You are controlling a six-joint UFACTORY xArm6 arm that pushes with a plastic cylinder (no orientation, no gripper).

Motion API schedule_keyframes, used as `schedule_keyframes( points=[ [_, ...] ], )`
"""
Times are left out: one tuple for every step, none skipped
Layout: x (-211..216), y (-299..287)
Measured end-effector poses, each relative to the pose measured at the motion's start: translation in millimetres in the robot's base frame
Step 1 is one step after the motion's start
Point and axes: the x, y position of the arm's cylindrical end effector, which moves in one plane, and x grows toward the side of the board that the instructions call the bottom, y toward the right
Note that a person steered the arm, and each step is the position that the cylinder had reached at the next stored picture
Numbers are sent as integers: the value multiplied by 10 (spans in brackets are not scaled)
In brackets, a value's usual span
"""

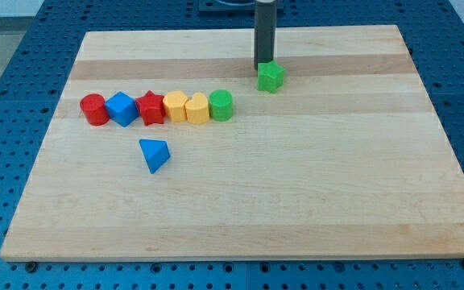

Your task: Slightly push the green star into the right of the green circle

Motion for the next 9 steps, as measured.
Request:
schedule_keyframes(
  points=[
    [32,171],
    [89,205],
    [173,174],
    [300,172],
    [430,146],
    [506,116],
    [436,272],
    [461,475],
    [659,536]
  ],
)
